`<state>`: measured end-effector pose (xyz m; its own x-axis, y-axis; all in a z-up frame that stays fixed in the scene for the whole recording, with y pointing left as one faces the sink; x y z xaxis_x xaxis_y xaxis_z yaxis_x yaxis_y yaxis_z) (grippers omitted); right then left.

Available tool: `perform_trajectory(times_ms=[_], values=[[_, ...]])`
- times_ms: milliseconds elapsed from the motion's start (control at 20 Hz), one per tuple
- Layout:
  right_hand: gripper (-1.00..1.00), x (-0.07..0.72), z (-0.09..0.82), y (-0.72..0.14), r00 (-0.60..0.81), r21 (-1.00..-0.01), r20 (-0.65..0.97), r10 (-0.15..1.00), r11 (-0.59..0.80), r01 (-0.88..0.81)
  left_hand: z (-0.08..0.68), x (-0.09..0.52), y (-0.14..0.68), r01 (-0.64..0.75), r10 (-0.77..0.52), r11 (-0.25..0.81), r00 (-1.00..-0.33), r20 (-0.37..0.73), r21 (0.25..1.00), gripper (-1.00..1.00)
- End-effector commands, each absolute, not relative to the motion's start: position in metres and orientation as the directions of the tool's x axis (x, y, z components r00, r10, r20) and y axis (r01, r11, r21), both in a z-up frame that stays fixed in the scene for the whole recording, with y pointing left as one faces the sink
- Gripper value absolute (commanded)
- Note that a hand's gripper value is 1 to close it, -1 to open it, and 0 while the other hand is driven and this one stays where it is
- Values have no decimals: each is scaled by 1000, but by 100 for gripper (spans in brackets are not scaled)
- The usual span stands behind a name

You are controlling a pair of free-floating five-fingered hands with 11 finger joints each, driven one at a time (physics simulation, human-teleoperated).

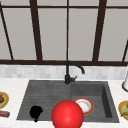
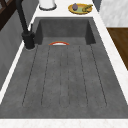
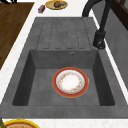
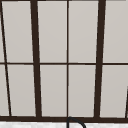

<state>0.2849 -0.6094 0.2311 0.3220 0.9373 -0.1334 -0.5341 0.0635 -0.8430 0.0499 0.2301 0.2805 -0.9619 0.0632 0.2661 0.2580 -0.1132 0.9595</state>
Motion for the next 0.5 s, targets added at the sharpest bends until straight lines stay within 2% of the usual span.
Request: perform_trajectory(times_ms=[0, 450], values=[[-100, 279, 233, -597, 373, -807, -94, 923, 149, -572, 281, 50, 230, 258, 63, -113, -962, 266, 959, 0], [-100, 267, 213, -581, 482, -835, -136, 865, 162, -527, 281, 50, 230, 258, 63, -113, -962, 266, 959, 0]])
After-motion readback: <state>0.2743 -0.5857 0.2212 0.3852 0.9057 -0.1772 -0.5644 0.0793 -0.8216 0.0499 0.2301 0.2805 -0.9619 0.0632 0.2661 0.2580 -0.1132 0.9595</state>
